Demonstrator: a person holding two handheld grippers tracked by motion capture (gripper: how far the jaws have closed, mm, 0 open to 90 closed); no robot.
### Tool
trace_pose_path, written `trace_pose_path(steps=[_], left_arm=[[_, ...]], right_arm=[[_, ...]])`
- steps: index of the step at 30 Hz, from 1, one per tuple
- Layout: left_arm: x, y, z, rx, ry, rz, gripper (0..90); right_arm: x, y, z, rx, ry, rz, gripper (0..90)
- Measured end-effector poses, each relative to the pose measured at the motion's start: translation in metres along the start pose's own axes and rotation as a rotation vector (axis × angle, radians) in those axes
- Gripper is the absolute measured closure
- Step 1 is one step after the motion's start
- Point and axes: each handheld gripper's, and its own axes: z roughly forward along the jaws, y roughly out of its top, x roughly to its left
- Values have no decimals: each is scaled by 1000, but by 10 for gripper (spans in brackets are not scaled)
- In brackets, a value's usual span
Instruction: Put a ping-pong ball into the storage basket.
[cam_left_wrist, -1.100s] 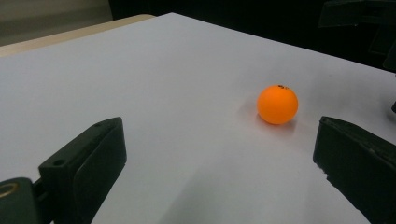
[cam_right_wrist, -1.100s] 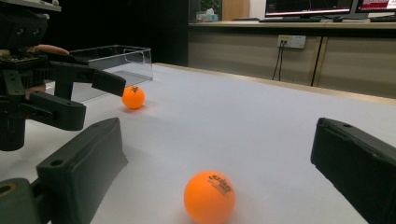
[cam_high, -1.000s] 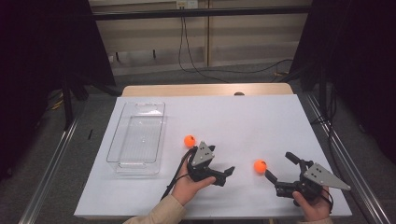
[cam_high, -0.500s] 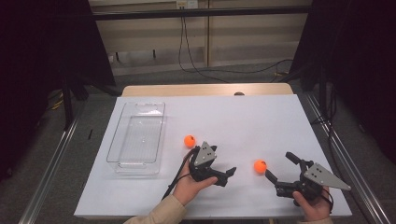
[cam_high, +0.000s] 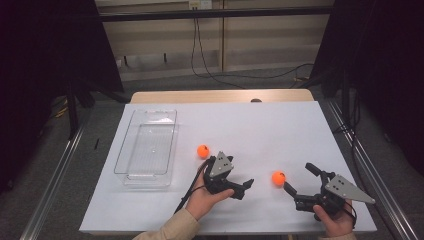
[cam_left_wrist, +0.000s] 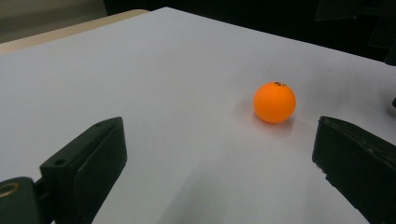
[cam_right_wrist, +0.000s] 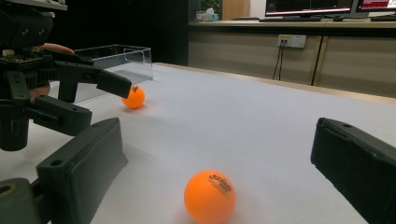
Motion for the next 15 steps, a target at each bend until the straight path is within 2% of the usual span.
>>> trace_pose_path(steps=[15], left_arm=[[-1, 2, 5, 1, -7, 12, 32]], right_arm=[[0, 0, 0, 1, 0, 0, 21]])
